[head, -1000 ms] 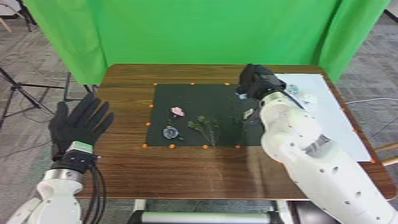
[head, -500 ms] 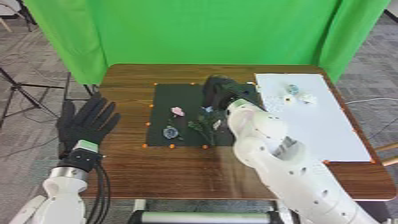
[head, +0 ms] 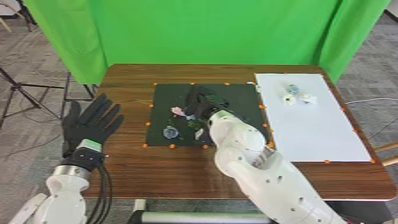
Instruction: Arrange flowers
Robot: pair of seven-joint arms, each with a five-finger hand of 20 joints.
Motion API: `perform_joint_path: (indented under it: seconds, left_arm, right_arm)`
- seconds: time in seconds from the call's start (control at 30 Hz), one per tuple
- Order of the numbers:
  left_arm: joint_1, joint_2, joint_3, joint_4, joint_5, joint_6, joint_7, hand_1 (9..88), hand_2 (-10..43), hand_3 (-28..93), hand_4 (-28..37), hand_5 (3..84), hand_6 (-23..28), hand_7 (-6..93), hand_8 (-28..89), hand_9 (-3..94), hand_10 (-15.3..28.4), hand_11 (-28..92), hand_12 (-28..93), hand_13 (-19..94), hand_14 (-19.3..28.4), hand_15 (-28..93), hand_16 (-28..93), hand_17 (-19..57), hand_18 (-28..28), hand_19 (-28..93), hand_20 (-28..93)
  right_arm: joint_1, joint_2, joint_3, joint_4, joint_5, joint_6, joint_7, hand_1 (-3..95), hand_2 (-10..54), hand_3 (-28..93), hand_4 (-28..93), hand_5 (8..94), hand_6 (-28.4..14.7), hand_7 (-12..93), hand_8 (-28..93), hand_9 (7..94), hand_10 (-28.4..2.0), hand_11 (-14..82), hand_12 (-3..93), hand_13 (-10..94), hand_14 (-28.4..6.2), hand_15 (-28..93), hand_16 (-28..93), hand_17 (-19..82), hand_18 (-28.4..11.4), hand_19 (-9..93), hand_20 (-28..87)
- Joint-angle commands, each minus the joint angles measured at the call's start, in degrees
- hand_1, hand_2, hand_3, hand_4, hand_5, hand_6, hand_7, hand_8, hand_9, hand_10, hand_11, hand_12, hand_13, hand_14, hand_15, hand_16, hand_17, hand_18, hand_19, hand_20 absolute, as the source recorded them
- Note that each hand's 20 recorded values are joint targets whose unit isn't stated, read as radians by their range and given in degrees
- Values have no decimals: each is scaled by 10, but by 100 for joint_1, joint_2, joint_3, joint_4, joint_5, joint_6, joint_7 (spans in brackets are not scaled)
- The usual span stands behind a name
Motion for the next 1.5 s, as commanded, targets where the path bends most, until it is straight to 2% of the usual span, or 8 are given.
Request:
perform_joint_path:
  seconds: [0.03, 0.47, 0.9, 1.0, 1.07, 1.4, 1.43, 1.5]
  left_arm:
    - [-15, -2, 4, 0, 44, 10, -42, 243, 156, 663, -283, 392, 58, 159, -106, 333, 120, 186, 89, 232, 135, 354, -84, -54, 141, 349, 89]
    - [39, 36, -6, -49, 27, -1, 108, 243, 155, 664, -283, 392, 58, 165, -106, 338, 122, 193, 96, 240, 143, 382, -82, -55, 142, 352, 91]
    - [68, 12, 0, -48, 22, -18, 128, 235, 142, 679, -283, 390, 56, 168, -107, 334, 120, 191, 99, 235, 143, 383, -80, -55, 142, 349, 91]
    - [65, -84, -26, -33, 233, -5, 13, 237, 139, 679, -283, 390, 55, 168, -107, 333, 120, 190, 99, 232, 142, 381, -80, -55, 142, 349, 91]
    - [75, -49, -2, -36, 151, -47, 52, 238, 136, 679, -283, 390, 53, 168, -107, 333, 118, 190, 99, 232, 142, 380, -80, -55, 142, 348, 91]
    - [29, 7, 42, -31, 196, 61, 91, 254, 108, 685, -283, 382, 53, 167, -108, 317, 113, 179, 100, 204, 135, 362, -76, -56, 142, 345, 91]
    - [38, 7, 45, -37, 233, 100, 98, 258, 103, 685, -283, 382, 54, 167, -107, 316, 113, 178, 100, 202, 134, 360, -76, -55, 142, 344, 91]
    - [21, -15, 43, -31, 482, 186, 30, 268, 84, 688, -283, 376, 56, 167, -107, 309, 110, 178, 102, 188, 131, 357, -74, -55, 141, 343, 92]
  right_arm:
    - [55, -35, -6, 239, 16, -173, 93, 571, -78, 717, -283, 681, -26, 341, 53, 806, -95, 162, 466, 721, -86, 646, 359, 442, -208, 932, 404]
    - [87, 65, 5, 406, -137, 380, 200, 566, -95, 719, -283, 664, -30, 324, 36, 789, -97, 158, 460, 717, -83, 636, 404, 435, -209, 932, 395]
    - [-36, 43, 163, 186, -83, -315, 126, 579, -95, 681, -283, 655, -18, 250, -52, 778, -95, 181, 478, 705, -86, 657, 444, 425, -213, 932, 391]
    - [-21, 36, 154, 174, -169, -395, 120, 576, -95, 678, -283, 647, -16, 249, -121, 774, -96, 187, 486, 704, -89, 662, 443, 421, -216, 932, 390]
    - [-12, 34, 166, 180, -167, -430, 115, 576, -95, 675, -283, 610, -23, 223, -128, 755, -97, 207, 510, 702, -93, 670, 442, 421, -217, 932, 392]
    - [-53, 45, 193, 149, -211, -498, 150, 541, -95, 696, -283, 547, -40, 179, -112, 674, -111, 306, 440, 665, -107, 722, 399, 409, -219, 932, 388]
    - [-62, 39, 192, 157, -253, -485, 146, 537, -95, 699, -283, 546, -40, 178, -112, 670, -113, 312, 435, 665, -107, 723, 398, 408, -219, 931, 387]
    - [-57, 39, 184, 170, -317, -466, 163, 518, -95, 715, -283, 541, -41, 175, -112, 647, -125, 347, 381, 650, -111, 726, 389, 404, -220, 930, 388]
